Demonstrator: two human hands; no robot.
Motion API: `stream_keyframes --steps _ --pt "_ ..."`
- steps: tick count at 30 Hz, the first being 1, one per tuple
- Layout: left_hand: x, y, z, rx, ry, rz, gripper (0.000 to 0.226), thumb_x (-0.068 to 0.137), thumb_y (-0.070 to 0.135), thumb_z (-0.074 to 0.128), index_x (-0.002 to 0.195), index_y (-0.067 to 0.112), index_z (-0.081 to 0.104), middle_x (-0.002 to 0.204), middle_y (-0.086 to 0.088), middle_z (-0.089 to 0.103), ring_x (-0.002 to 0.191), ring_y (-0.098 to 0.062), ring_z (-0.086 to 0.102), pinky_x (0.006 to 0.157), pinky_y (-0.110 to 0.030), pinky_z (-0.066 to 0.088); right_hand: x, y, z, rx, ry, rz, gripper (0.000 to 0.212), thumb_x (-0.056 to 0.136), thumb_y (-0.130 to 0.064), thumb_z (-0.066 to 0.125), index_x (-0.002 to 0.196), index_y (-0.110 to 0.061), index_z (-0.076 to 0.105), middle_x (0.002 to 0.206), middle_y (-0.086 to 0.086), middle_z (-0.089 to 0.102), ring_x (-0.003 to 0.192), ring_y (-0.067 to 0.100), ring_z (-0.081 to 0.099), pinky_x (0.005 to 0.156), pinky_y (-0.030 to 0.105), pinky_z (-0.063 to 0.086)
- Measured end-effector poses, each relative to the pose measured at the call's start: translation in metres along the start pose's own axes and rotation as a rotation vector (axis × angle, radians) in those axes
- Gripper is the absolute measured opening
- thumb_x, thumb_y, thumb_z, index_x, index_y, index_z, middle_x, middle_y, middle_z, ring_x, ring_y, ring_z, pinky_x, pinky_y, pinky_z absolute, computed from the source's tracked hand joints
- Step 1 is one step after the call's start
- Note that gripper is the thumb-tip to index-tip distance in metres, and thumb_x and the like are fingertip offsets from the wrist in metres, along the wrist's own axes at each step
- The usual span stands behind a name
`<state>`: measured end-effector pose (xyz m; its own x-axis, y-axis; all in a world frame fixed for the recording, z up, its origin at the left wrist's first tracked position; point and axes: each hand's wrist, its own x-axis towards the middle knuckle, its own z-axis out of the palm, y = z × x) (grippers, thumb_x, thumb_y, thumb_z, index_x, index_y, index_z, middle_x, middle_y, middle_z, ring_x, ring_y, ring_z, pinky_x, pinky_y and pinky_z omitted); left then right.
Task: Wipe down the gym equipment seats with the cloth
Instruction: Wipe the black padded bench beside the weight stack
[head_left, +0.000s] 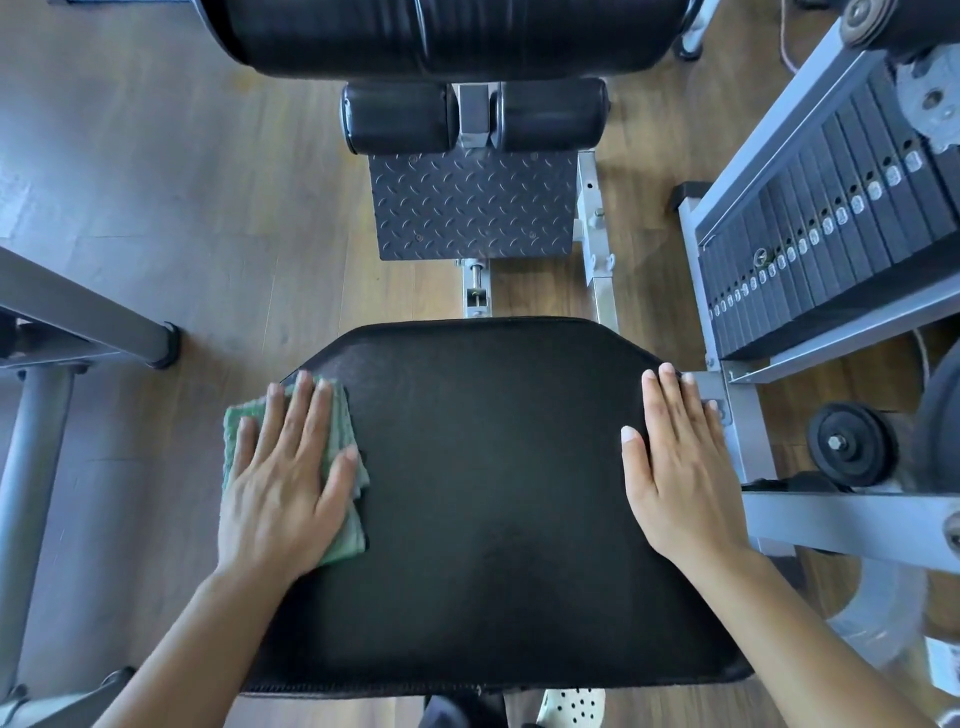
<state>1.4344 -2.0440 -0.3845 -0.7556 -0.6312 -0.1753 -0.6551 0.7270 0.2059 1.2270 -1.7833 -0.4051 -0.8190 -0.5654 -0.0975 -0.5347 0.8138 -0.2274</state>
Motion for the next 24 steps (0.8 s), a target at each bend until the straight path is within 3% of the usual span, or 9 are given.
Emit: stream_keyframes --steps 2,4,9,13,18,22,24 --pt "0.029 0.017 0.004 -0.005 0.034 -0.079 0.071 0.089 0.054 0.012 0.153 0.025 0.008 0.160 0.008 0.000 0.147 -0.013 -0.006 0.120 -0.039 0.001 0.000 -0.001 0.000 -0.001 0.002 -0.002 0.063 0.095 -0.046 0.008 0.149 -0.014 0.006 0.159 0.002 0.007 0.147 0.017 0.002 0.119 0.032 -0.002" --pt "0.054 0.049 0.011 0.015 0.031 -0.048 0.071 0.088 0.052 0.014 0.153 0.025 0.006 0.160 0.006 0.001 0.147 -0.015 -0.005 0.119 -0.039 -0.001 0.000 -0.001 0.000 -0.003 0.004 0.000 0.064 0.095 -0.046 0.008 0.150 -0.012 0.010 0.159 0.003 0.008 0.147 0.017 0.002 0.119 0.034 0.000" --pt "0.069 0.141 0.030 0.033 -0.040 0.316 0.067 0.093 0.049 0.016 0.153 0.021 0.005 0.161 0.003 0.001 0.147 -0.018 -0.005 0.118 -0.040 -0.006 0.000 0.000 0.001 0.003 0.011 -0.006 0.065 0.097 -0.043 0.012 0.152 -0.010 0.019 0.159 0.006 0.013 0.147 0.018 0.002 0.120 0.037 0.003" --pt "0.050 0.164 0.036 0.026 -0.085 0.538 0.064 0.096 0.046 0.017 0.153 0.020 0.010 0.161 0.003 0.005 0.148 -0.018 -0.005 0.120 -0.043 -0.001 0.000 0.001 -0.001 0.000 0.003 -0.017 0.064 0.097 -0.042 0.012 0.152 -0.010 0.017 0.160 0.005 0.012 0.148 0.017 0.002 0.120 0.035 0.001" --pt "0.029 0.120 0.035 -0.011 -0.013 0.387 0.062 0.097 0.048 0.020 0.153 0.023 0.012 0.160 0.007 0.005 0.147 -0.014 -0.003 0.120 -0.041 0.001 0.001 0.000 -0.002 -0.005 -0.003 -0.001 0.066 0.095 -0.044 0.009 0.152 -0.012 0.015 0.160 0.003 0.008 0.147 0.015 -0.001 0.116 0.022 -0.014" --pt "0.016 0.101 0.027 -0.065 -0.001 0.294 0.061 0.097 0.049 0.013 0.152 0.024 0.010 0.159 0.008 0.001 0.147 -0.012 -0.007 0.120 -0.038 -0.002 0.000 0.000 -0.001 -0.023 -0.003 0.000 0.067 0.095 -0.046 0.007 0.152 -0.013 0.014 0.160 0.003 0.007 0.147 0.015 -0.002 0.118 0.029 -0.007" --pt "0.014 0.099 0.023 -0.137 0.010 0.298 0.060 0.097 0.048 0.015 0.151 0.023 0.019 0.159 0.007 0.006 0.147 -0.012 -0.004 0.120 -0.038 0.000 0.000 -0.001 -0.002 -0.028 -0.006 0.001 0.068 0.094 -0.046 0.006 0.152 -0.011 0.016 0.160 0.005 0.009 0.147 0.016 0.000 0.119 0.033 -0.003"
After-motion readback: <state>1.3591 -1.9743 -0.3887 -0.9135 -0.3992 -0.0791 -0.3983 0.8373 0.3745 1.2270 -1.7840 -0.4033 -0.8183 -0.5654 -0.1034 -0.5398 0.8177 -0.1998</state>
